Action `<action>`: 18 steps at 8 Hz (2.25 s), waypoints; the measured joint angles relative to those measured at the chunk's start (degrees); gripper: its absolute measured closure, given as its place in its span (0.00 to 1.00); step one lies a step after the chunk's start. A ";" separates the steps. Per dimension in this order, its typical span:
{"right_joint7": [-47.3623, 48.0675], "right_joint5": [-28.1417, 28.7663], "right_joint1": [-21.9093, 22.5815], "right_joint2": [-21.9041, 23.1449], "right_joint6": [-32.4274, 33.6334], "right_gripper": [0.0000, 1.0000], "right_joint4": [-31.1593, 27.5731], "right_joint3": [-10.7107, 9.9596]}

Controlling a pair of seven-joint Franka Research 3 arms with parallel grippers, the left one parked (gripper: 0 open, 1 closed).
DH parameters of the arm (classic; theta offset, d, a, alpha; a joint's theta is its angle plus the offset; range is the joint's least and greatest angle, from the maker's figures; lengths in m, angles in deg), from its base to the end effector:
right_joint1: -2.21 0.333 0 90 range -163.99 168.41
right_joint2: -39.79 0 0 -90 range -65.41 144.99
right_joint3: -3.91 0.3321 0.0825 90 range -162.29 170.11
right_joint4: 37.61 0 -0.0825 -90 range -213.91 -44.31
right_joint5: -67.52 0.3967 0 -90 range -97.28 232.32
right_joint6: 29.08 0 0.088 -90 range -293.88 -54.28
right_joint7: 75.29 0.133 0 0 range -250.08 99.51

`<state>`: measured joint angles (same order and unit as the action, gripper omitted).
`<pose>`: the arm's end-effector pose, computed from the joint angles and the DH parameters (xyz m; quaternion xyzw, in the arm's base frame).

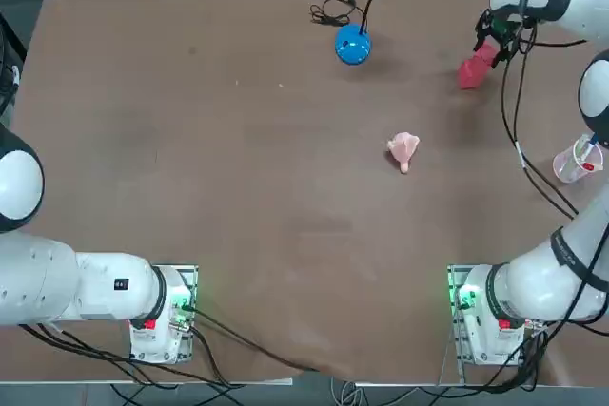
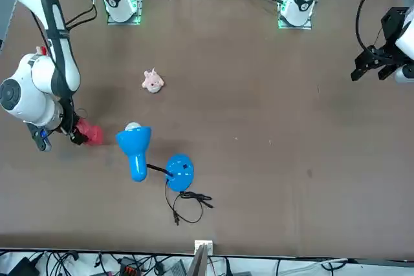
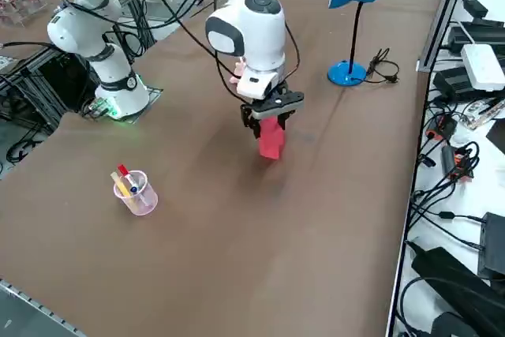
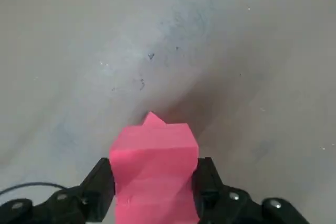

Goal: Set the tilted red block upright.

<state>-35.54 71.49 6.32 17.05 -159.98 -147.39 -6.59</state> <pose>0.6341 -0.0636 0.2685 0.9134 -0.4068 -0.0071 0.0119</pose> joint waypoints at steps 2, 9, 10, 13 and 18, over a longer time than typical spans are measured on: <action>-3.10 -0.02 0.30 0.19 6.33 0.29 4.23 0.21; -33.58 0.01 0.54 2.81 13.58 0.30 5.81 0.32; -34.09 0.01 0.64 2.78 12.59 0.30 5.40 0.44; -34.38 0.01 1.53 2.09 7.11 0.30 3.16 0.62; -34.39 0.00 2.00 0.03 4.63 0.30 2.88 0.46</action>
<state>-69.92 71.49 8.31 17.08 -155.35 -144.51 -6.12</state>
